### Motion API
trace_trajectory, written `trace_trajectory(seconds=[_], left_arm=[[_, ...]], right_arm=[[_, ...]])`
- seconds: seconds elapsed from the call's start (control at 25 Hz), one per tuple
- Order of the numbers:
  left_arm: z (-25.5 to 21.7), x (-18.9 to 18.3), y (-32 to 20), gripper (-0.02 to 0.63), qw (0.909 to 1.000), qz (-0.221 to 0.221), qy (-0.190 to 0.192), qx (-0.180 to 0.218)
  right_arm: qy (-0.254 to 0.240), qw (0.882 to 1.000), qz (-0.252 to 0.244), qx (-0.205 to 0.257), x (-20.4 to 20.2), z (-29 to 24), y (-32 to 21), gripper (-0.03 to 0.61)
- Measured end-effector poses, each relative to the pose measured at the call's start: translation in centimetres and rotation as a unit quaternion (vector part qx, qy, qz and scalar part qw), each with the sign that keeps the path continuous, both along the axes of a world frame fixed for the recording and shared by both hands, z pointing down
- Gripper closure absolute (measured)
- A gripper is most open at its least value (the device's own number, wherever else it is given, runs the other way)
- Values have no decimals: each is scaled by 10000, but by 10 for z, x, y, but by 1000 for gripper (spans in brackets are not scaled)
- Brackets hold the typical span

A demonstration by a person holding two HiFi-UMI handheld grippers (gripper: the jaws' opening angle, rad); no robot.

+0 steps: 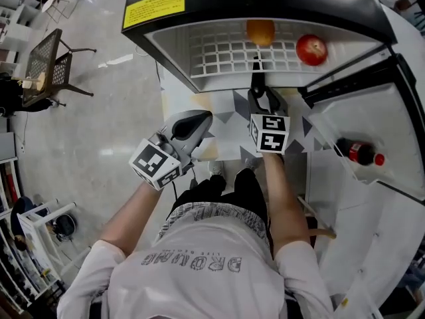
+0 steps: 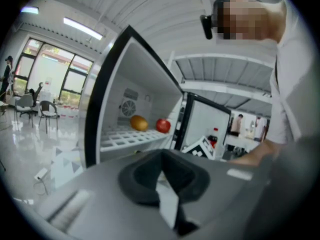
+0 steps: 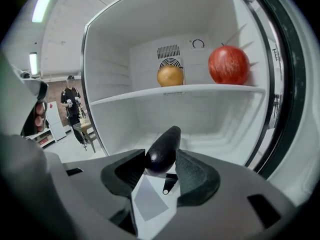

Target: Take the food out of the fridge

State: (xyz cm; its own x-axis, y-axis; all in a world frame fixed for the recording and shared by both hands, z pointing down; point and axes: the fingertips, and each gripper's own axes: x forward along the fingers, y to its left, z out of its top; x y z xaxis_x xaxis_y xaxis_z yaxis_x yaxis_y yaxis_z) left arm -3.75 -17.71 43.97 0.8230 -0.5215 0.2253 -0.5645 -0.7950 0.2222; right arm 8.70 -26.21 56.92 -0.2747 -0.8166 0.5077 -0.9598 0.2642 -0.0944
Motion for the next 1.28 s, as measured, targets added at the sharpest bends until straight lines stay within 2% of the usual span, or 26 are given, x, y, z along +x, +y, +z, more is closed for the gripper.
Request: trace_trajectory(seconds=[0.72, 1.28], left_arm=[[-37, -3, 16, 607, 9991, -138, 262, 299], [-50, -16, 15, 607, 9982, -151, 374, 436]], right_arm=[[-102, 9992, -372, 90, -8, -66, 87, 397], [-333, 9980, -246, 478, -2, -123, 119, 397]])
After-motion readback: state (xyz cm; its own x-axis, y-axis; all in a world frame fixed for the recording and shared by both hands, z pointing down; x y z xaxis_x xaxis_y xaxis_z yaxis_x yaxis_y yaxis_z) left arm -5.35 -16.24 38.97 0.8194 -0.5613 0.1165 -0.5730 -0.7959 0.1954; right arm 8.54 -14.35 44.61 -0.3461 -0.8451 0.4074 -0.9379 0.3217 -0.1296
